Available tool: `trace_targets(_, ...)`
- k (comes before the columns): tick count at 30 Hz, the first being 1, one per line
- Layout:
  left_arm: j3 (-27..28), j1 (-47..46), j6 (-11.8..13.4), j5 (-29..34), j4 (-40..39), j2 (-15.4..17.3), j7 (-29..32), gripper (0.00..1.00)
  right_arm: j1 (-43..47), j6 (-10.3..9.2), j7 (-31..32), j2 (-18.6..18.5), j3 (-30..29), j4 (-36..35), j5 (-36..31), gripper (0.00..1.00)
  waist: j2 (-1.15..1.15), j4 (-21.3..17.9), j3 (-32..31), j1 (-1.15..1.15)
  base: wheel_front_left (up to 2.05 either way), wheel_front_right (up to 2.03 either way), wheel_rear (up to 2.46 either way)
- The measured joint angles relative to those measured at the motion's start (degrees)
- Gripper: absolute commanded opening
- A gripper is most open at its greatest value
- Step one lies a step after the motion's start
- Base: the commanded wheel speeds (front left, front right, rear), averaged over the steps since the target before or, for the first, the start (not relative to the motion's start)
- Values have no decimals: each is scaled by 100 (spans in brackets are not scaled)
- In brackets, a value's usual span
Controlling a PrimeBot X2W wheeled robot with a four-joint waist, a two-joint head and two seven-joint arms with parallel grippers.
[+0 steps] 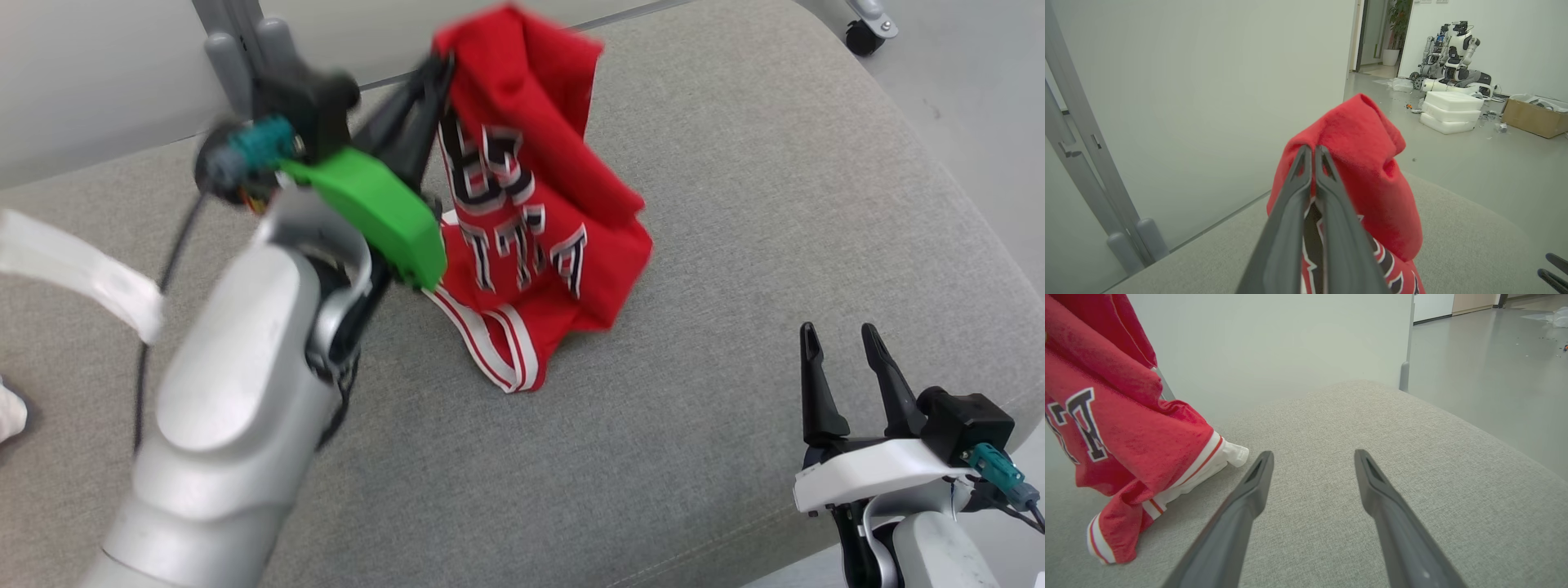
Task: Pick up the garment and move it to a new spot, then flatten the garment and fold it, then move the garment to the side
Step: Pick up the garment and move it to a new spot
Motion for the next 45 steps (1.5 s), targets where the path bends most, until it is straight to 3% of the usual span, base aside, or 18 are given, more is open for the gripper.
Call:
trace_targets(7,-223,942,86,-19,812,-172,-531,0,-8,0,0,-1,41,30,-1,100,0,115,38,0,0,0,0)
trace_targets(10,-399,1202,82,-18,1098,-278,-670,100,-7,0,0,0,59,54,-5,100,0,200,18,0,0,0,0)
trace_targets(18,-256,1066,155,62,1118,-254,-1507,100,127,0,0,1,16,65,-152,100,0,480,-252,0,0,0,0)
trace_targets(23,-56,1221,346,113,942,26,-1839,100,271,0,0,2,4,43,-213,100,0,707,-472,0,0,0,0)
trace_targets(35,886,2742,860,111,-154,893,-2114,100,503,0,0,3,30,-55,-255,100,0,1342,-918,0,0,0,0)
trace_targets(39,1179,3256,995,166,-608,1012,-2121,100,541,0,0,2,27,-68,-278,100,0,1509,-1005,0,0,0,0)
trace_targets(45,1457,3971,964,311,-1043,995,-2130,100,578,0,0,3,55,-118,-312,100,0,1726,-1078,0,0,0,0)
